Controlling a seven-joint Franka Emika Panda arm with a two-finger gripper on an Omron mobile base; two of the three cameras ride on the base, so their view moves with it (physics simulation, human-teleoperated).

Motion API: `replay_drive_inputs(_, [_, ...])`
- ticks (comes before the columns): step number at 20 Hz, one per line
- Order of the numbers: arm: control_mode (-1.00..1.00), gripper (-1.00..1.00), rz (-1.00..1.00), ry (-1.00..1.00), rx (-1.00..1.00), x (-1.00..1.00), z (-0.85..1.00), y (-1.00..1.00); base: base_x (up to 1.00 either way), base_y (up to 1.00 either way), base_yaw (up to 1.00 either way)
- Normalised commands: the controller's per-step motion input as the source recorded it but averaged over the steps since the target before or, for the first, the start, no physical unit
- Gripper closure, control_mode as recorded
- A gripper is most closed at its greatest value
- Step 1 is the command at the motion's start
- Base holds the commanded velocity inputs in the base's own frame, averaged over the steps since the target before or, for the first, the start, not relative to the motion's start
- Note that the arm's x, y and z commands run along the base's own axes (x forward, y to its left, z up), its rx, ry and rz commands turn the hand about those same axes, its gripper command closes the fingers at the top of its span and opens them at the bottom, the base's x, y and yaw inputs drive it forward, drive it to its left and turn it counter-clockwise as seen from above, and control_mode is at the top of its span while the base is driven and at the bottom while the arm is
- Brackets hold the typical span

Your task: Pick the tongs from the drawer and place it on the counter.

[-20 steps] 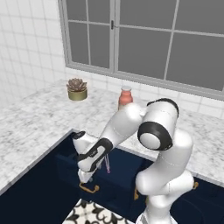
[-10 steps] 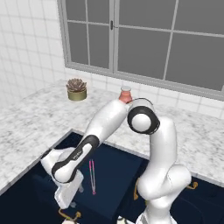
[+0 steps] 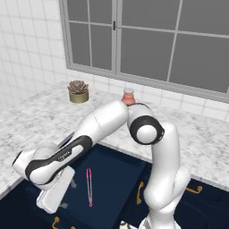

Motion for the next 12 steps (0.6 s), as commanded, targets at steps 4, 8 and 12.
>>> replay_drive_inputs(4, [-1.00,-1.00,-0.26,-0.05,0.12,0.42,0.05,-0.91,0.00,0.00,0.00])
replay_drive_inputs(8, [-1.00,-1.00,-0.44,0.01,0.08,0.98,-0.21,-0.15,0.00,0.00,0.00])
replay_drive_inputs(12, [-1.00,-1.00,-0.51,-0.04,0.17,0.61,-0.30,-0.09,0.00,0.00,0.00])
